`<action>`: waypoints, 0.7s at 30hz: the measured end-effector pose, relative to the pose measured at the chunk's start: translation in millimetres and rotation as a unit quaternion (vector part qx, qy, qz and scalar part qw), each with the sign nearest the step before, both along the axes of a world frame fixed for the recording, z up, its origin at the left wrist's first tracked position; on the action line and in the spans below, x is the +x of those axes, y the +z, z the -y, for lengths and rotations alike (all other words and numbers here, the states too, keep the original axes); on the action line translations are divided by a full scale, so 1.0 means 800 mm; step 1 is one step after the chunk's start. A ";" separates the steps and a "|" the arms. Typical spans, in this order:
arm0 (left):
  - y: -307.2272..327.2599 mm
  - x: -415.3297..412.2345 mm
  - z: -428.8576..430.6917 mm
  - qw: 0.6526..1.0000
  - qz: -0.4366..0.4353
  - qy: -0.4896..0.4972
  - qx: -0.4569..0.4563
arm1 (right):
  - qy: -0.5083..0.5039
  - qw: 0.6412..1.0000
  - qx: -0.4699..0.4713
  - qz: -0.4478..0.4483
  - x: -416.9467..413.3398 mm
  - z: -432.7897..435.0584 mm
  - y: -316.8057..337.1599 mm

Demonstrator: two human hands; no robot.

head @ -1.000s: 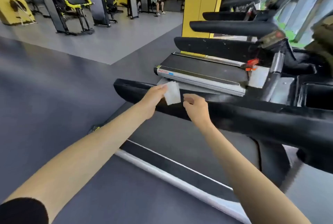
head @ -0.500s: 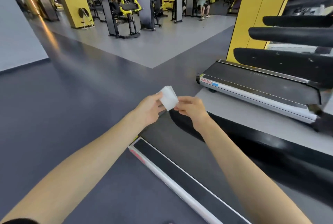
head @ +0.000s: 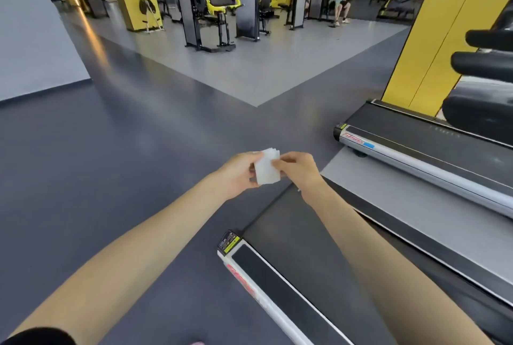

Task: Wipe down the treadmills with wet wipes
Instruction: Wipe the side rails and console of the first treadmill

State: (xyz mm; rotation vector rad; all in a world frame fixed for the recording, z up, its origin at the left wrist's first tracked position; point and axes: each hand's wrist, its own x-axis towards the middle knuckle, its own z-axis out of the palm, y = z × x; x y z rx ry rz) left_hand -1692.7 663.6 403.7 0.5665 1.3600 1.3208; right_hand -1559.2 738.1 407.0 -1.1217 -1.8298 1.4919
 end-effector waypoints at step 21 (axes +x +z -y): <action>-0.062 -0.012 -0.341 0.973 0.029 -0.218 -0.066 | -0.353 0.920 -0.155 -0.067 -0.002 -0.222 -0.048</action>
